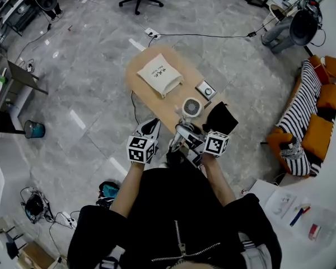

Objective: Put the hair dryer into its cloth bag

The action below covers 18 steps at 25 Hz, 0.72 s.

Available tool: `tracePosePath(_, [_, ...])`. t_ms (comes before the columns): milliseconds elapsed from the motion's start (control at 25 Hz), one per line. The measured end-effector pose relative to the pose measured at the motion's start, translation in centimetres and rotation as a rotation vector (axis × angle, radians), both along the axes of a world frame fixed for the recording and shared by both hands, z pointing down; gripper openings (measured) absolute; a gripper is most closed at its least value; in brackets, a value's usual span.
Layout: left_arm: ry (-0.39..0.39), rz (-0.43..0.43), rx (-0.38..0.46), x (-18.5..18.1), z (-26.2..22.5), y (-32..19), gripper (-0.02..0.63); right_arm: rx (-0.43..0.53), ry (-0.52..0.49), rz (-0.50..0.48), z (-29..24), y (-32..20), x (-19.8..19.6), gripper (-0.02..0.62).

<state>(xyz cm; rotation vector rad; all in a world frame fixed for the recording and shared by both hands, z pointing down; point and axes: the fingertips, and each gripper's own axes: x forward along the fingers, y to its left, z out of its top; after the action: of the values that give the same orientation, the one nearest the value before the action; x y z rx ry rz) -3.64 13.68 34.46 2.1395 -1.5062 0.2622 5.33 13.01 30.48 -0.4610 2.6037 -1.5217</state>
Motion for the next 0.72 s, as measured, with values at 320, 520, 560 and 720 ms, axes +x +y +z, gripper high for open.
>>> tracePosePath(320, [-0.012,-0.022,-0.01,0.1,-0.1,-5.6,0.041,0.002,-0.007,-0.027,-0.4,-6.2,0.1,0.293])
tracePosePath(520, [-0.024,-0.038,-0.017,0.0,0.2,-7.9,0.041,0.011,-0.003,-0.055,0.1,-8.9,0.1,0.293])
tracePosePath(560, [-0.024,-0.047,-0.014,0.0,0.2,-8.3,0.041,0.01,-0.005,-0.059,0.2,-9.3,0.2,0.293])
tracePosePath(720, [-0.027,-0.07,-0.011,-0.2,0.2,-9.4,0.041,0.0,-0.017,-0.066,0.3,-10.8,0.1,0.293])
